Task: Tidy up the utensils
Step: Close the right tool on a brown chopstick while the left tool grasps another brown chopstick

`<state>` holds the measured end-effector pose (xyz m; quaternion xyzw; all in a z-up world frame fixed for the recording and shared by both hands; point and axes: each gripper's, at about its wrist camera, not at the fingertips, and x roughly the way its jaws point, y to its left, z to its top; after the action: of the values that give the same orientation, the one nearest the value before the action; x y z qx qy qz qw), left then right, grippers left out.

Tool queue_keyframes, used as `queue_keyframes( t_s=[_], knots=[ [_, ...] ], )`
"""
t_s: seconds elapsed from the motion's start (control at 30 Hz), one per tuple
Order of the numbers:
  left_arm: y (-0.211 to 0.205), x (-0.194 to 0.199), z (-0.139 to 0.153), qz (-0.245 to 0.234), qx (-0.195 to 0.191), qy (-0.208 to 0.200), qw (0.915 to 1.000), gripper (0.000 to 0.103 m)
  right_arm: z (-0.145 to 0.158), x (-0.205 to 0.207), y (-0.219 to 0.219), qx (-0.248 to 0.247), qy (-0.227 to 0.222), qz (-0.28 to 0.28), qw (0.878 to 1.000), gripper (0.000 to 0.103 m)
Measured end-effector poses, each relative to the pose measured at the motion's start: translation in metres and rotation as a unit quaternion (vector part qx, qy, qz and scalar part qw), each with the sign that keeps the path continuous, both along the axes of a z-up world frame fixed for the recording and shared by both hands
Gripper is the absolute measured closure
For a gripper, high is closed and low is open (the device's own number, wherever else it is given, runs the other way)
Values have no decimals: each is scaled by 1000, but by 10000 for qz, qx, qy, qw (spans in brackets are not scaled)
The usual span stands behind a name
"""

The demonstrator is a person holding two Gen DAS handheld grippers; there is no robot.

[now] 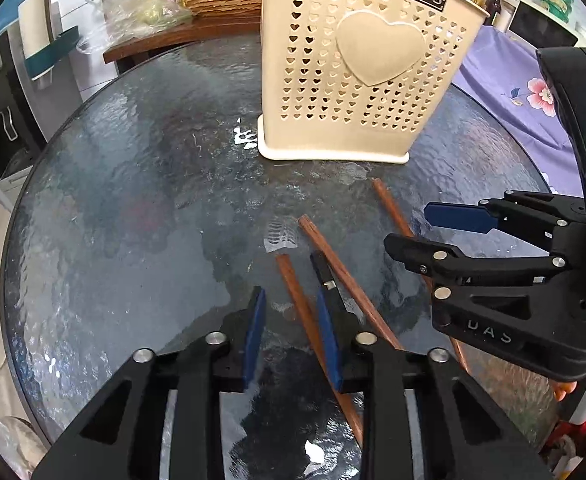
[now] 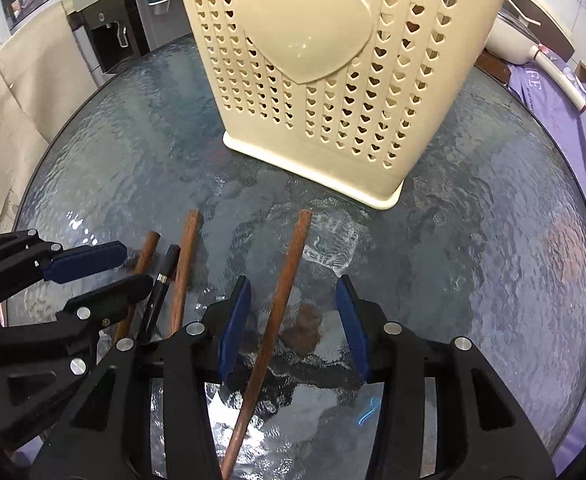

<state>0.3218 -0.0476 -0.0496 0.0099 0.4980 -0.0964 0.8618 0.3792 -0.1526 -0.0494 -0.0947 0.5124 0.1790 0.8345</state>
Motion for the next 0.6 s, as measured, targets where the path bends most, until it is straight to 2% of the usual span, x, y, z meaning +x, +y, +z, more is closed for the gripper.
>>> queue_keyframes(
  t_s=[0.27, 0.37, 0.5, 0.6],
  knots=[
    [-5, 6, 1, -203, 325, 83, 9992, 86, 2, 8, 11, -68, 160, -207, 9996, 68],
    [-5, 5, 2, -234, 247, 123, 9993, 86, 1, 8, 15, -57, 236, -224, 9995, 71],
    [-6, -1, 1, -144, 200, 64, 9997, 86, 0, 8, 15, -3, 134, -324, 9994, 73],
    [-4, -6, 0, 9, -2, 37, 10000, 87, -2, 6, 17, 42, -5, -413, 9991, 76]
  ],
)
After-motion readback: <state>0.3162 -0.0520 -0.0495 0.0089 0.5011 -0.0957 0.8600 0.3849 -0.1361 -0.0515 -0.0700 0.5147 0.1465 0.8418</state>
